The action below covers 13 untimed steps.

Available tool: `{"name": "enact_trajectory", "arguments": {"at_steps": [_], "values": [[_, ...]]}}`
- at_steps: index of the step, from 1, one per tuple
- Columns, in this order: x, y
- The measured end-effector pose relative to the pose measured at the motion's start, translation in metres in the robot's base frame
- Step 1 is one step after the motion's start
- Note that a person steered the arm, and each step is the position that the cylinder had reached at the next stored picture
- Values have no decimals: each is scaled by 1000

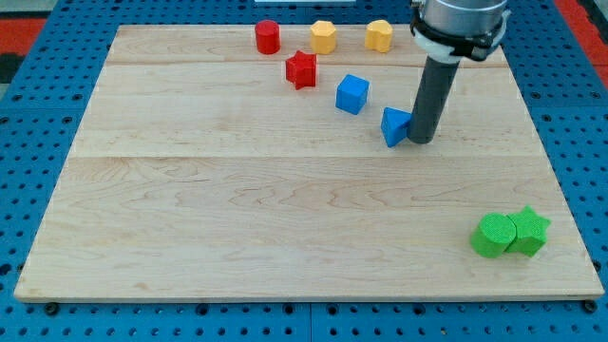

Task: Slide the blue triangle and blue cube close to each other

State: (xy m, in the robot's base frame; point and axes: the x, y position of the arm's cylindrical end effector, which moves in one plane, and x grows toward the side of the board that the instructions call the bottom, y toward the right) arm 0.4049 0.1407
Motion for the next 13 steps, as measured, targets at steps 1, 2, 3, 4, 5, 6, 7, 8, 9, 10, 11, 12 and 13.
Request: {"name": "enact_trajectory", "arguments": {"at_steps": [1, 2, 3, 4, 5, 6, 7, 8, 9, 10, 11, 12, 13], "values": [[-33, 0], [-59, -4], [-80, -28], [-87, -59], [-71, -75], [-48, -84], [-53, -71], [-89, -47], [-86, 6], [-58, 13], [-37, -7], [-20, -15], [-13, -29]]}}
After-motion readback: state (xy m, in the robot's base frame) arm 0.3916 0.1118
